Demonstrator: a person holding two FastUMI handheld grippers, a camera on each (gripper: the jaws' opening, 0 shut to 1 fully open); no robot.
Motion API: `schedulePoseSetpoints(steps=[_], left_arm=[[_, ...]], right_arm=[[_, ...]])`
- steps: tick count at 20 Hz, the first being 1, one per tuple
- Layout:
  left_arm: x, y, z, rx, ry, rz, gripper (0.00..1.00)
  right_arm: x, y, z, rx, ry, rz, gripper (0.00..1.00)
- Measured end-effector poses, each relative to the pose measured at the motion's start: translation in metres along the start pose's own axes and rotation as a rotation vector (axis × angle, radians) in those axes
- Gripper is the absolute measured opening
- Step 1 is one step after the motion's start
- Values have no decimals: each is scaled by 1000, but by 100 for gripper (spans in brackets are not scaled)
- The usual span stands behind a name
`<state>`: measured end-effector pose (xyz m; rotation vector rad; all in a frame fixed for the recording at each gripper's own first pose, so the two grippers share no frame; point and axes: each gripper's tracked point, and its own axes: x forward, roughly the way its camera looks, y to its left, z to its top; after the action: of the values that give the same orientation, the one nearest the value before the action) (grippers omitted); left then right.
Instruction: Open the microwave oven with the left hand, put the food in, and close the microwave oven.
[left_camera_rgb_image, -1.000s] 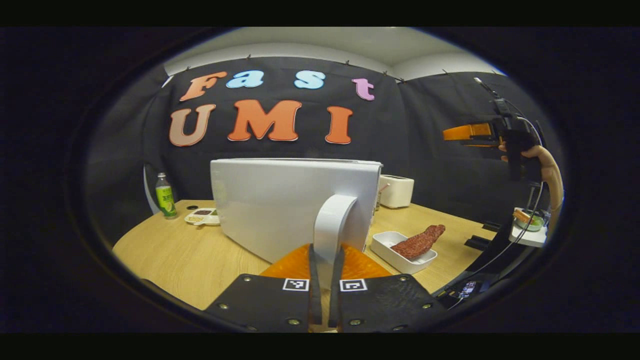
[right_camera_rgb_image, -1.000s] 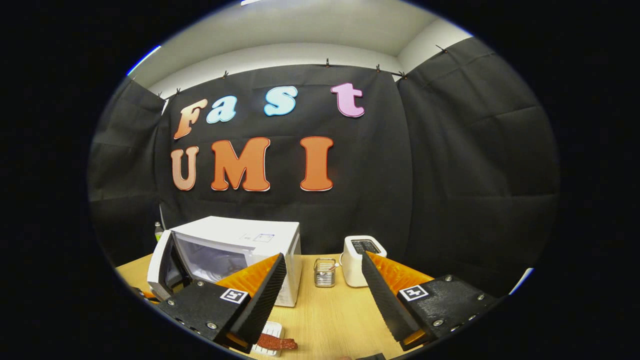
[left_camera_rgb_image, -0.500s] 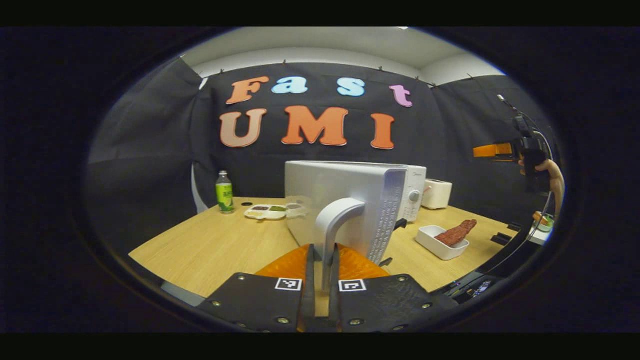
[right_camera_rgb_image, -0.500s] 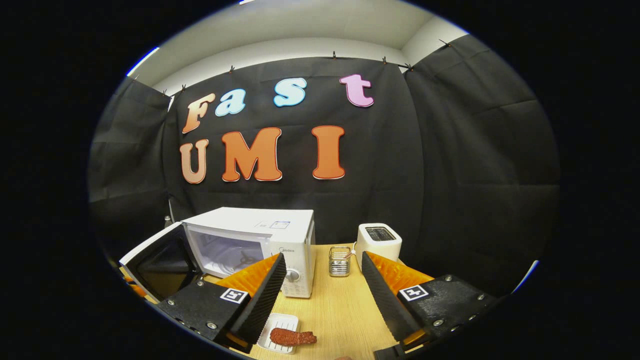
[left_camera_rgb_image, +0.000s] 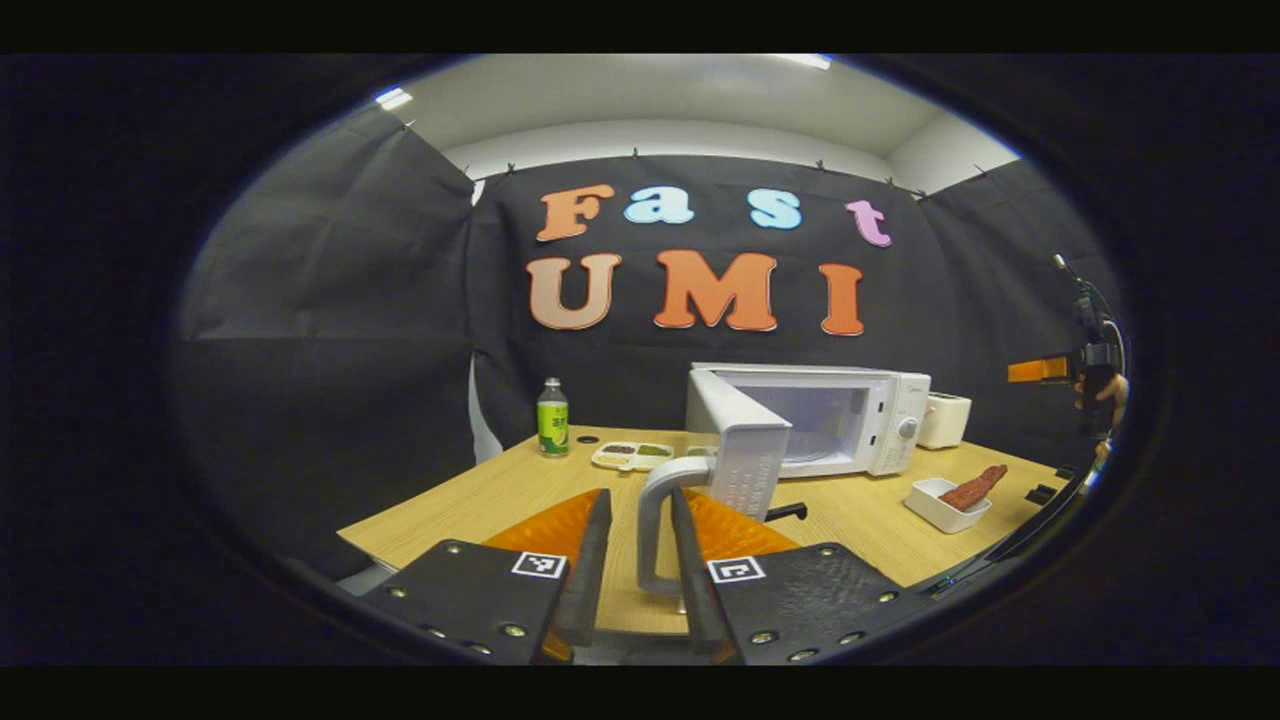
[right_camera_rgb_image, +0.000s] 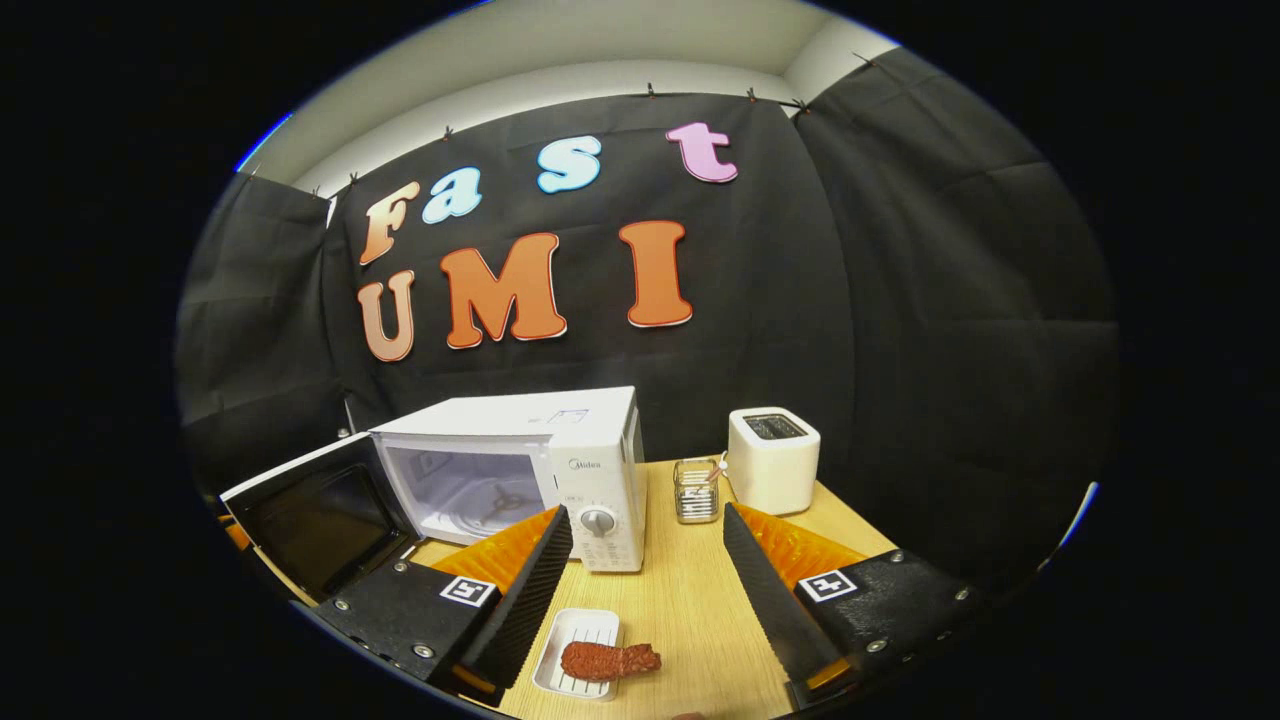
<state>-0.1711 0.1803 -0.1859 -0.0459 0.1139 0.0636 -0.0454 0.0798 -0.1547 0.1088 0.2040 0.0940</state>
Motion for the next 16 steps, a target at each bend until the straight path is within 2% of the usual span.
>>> schedulePoseSetpoints(steps=[1,3,4,5,6,11,16], left_arm=[[-1,8,5,-15,-5,13,37],[1,19,15,-31,-24,35,53],[4,24,18,-34,-32,41,76],[4,27,19,-38,-26,37,86],[5,27,19,-43,-20,29,89],[7,36,22,-14,-10,41,89],[7,42,22,-12,-1,45,89]], right_arm=[[1,-3,-8,25,13,-3,94],[3,-9,-27,91,51,-12,94],[5,-11,-38,126,69,-16,94],[6,-13,-50,160,90,-20,94],[9,-15,-62,196,112,-24,95],[14,-11,-115,364,198,-36,95],[22,-9,-147,479,247,-47,95]])
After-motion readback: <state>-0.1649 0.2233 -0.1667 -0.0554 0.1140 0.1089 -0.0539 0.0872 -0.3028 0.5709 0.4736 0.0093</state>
